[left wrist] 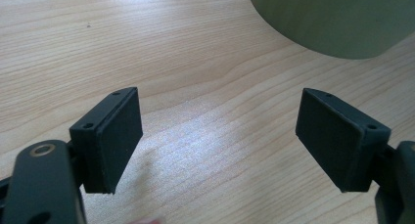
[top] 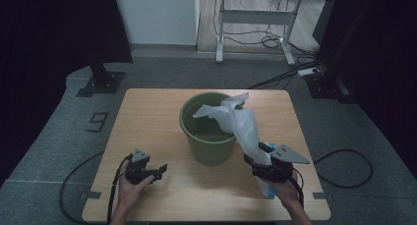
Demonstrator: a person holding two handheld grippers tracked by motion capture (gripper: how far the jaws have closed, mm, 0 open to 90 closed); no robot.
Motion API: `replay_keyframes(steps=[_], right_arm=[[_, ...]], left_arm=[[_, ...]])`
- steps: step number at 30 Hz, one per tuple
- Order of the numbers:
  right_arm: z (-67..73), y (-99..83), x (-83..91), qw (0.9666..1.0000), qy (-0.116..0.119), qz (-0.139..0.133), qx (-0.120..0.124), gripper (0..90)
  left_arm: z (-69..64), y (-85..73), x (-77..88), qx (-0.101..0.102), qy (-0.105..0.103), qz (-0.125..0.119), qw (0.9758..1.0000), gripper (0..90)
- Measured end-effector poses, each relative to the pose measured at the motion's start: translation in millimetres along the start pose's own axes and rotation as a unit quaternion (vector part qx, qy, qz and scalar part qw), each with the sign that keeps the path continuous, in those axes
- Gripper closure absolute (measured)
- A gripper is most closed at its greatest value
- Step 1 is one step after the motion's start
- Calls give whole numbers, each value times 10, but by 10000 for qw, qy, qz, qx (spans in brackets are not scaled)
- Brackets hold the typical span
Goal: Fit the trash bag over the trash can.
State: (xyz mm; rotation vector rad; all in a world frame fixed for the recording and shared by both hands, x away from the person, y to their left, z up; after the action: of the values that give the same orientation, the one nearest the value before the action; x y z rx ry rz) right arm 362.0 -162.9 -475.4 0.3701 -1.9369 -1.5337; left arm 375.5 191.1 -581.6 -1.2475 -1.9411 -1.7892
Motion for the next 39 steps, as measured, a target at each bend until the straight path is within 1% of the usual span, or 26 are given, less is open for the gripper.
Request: replay_keyframes(steps=[1,2,3,4,5,6,7,8,10,13,16,17,18,19,20,21,22,23,24,28,29,30,31,33,36,39], right_arm=[[-9,-30,-5,10000,-35,19,0,364],[-14,-55,-9,10000,-60,41,20,438],[-17,-85,-14,9999,-55,90,81,555],[-17,-85,-14,9999,-55,90,81,555],[-13,-103,-20,9998,20,112,138,630],[-35,-124,-23,9995,-26,163,257,746],[-54,-128,-20,9994,-72,183,285,783],[-88,-128,-12,9994,-126,189,250,827],[-151,-108,7,9993,-231,174,228,879],[-201,-61,29,9992,-298,129,212,884],[-267,82,78,9989,-393,-10,257,885],[-267,82,78,9989,-393,-10,257,885],[-277,108,82,9989,-398,-37,264,885],[-308,182,84,9987,-400,-97,291,885],[-308,182,84,9987,-400,-97,291,885],[-334,253,84,9987,-390,-153,292,885],[-348,288,83,9986,-393,-176,319,885],[-361,324,83,9984,-404,-192,332,885],[-361,324,83,9984,-404,-192,332,885],[-394,526,105,9976,-440,-339,423,885],[-394,526,105,9976,-440,-339,423,885],[-410,651,117,9967,-468,-417,512,885],[-423,710,120,9963,-486,-451,541,885],[-455,830,123,9956,-522,-511,587,885],[-484,984,102,9945,-542,-576,679,885],[-473,1093,70,9937,-497,-648,763,885]], left_arm=[[-1,2,2,3,0,-6,10000,173],[-1,4,5,9,-6,-16,10000,173],[0,6,8,16,-13,-18,10000,174],[0,6,8,16,-13,-18,10000,181],[-1,8,12,15,-21,-19,10000,181],[-7,17,19,54,-26,-45,10000,197],[-7,17,19,54,-26,-45,10000,197],[-21,38,37,56,-25,-83,9999,198],[-41,68,58,54,-53,-141,9999,198],[-57,88,68,75,-78,-187,9998,199],[-80,98,60,32,-73,-178,9998,196],[-80,98,60,32,-73,-178,9998,196],[-86,101,60,35,-82,-182,9998,196],[-108,108,74,18,-108,-194,9998,197],[-108,108,74,18,-108,-194,9998,197],[-145,136,103,16,-162,-262,9995,197],[-145,136,103,16,-162,-262,9995,196],[-186,173,136,27,-221,-346,9992,196],[-186,173,136,27,-221,-346,9992,195],[-278,238,203,-38,-318,-455,9984,196],[-278,238,203,-38,-318,-455,9984,197],[-328,276,240,-46,-389,-528,9978,198],[-349,295,257,-70,-402,-567,9976,198],[-385,341,306,-150,-367,-710,9967,201],[-425,432,396,-233,-335,-887,9952,210],[-473,539,500,-240,-391,-1055,9934,210]])
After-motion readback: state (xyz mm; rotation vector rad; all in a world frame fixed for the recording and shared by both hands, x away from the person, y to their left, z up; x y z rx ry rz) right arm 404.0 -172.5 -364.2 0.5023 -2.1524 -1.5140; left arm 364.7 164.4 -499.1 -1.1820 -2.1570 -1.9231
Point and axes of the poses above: each handheld gripper's, and its own axes: x roughly backward along the jaws, y roughly out of its top, z roughly to its left, the point moved 9 cm from there along -x, roughly forward along the jaws, and after that the axes turned 9 degrees about x, right-handed, at the moved point
